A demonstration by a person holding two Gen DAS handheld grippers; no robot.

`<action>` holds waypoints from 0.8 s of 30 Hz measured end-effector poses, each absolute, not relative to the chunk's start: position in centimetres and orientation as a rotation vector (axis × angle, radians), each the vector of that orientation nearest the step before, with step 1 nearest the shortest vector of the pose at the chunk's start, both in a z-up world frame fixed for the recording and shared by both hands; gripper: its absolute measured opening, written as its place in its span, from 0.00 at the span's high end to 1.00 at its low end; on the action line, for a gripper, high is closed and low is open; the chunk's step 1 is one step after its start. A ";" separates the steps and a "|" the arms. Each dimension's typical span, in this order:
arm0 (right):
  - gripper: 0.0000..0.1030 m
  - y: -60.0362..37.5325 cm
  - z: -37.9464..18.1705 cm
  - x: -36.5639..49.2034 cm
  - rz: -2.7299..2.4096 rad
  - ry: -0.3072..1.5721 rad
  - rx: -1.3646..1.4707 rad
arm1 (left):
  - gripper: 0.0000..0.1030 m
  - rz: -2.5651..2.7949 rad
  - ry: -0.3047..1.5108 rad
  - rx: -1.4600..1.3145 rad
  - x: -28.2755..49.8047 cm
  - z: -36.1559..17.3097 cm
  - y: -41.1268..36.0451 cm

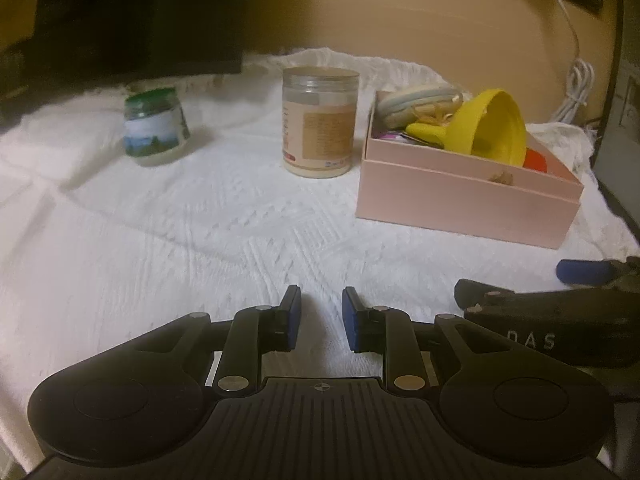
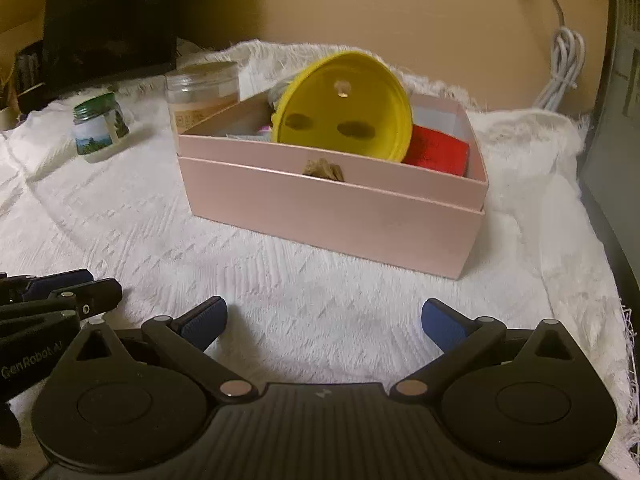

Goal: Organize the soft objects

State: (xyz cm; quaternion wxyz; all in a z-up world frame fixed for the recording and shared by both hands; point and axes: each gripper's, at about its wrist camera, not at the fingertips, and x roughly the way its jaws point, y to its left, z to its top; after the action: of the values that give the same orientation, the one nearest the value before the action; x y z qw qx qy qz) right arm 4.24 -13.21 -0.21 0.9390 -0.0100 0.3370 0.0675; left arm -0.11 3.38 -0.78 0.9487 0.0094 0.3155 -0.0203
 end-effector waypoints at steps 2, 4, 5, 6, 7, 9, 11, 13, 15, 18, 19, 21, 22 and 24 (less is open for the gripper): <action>0.00 -13.4 -0.1 4.3 0.145 0.691 -0.012 | 0.76 -0.024 0.639 0.070 -0.2 -0.8 2.6; 0.00 -13.4 -0.1 4.3 0.148 0.692 -0.011 | 0.77 -0.011 0.638 0.080 -0.2 -0.8 2.3; 0.00 -13.5 -0.1 4.3 0.148 0.691 -0.011 | 0.77 -0.008 0.639 0.076 -0.2 -0.8 2.3; 0.00 -13.5 -0.1 4.3 0.148 0.692 -0.010 | 0.77 -0.007 0.640 0.072 -0.2 -0.8 2.3; 0.00 -13.5 -0.1 4.3 0.147 0.691 -0.011 | 0.77 -0.007 0.640 0.069 -0.2 -0.8 2.3; 0.00 -13.5 -0.1 4.3 0.147 0.691 -0.011 | 0.77 -0.011 0.642 0.064 -0.2 -0.8 2.5; 0.00 -13.5 -0.1 4.3 0.147 0.691 -0.011 | 0.77 -0.014 0.642 0.059 -0.2 -0.8 2.6; 0.00 -13.5 -0.1 4.3 0.147 0.692 -0.011 | 0.77 -0.014 0.642 0.060 -0.2 -0.7 2.6; 0.00 -13.5 -0.1 4.3 0.148 0.692 -0.011 | 0.77 -0.013 0.642 0.059 -0.2 -0.7 2.5; 0.00 -13.5 -0.1 4.3 0.148 0.692 -0.010 | 0.77 -0.012 0.642 0.060 -0.2 -0.7 2.5; 0.00 -13.5 -0.1 4.3 0.148 0.692 -0.010 | 0.77 -0.012 0.642 0.059 -0.2 -0.7 2.5; 0.00 -13.5 -0.1 4.3 0.148 0.692 -0.010 | 0.77 -0.012 0.642 0.059 -0.2 -0.7 2.5; 0.00 -13.5 -0.1 4.3 0.148 0.692 -0.010 | 0.77 -0.013 0.642 0.059 -0.2 -0.7 2.5; 0.00 -13.5 -0.1 4.3 0.148 0.692 -0.010 | 0.77 -0.013 0.642 0.059 -0.2 -0.7 2.5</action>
State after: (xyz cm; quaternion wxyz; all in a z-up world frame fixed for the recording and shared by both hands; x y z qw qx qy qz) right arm 4.26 -13.48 -0.07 0.9381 -0.0051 0.3386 0.0723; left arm -0.17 2.52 -0.71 0.9484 0.0288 0.3157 -0.0063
